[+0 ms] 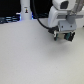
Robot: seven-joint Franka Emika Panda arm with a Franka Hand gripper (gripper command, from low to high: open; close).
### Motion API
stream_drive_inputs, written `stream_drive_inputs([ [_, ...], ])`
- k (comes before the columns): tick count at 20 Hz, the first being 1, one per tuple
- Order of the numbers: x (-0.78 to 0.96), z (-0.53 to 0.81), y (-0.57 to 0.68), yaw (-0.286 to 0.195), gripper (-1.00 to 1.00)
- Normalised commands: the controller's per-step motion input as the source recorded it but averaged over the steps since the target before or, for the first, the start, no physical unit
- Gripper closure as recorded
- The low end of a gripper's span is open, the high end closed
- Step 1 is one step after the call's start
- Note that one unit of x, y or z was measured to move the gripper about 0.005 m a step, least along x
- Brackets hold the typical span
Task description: Open the kcup holder, insert the kcup into the holder, and close the kcup holder
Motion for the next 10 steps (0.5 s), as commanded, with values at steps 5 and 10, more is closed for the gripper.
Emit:
stream_drive_inputs([
  [5,-0.8,0.0,0.49,0.053,-1.0],
  [10,-0.96,-0.02,0.36,0.055,-1.0],
])
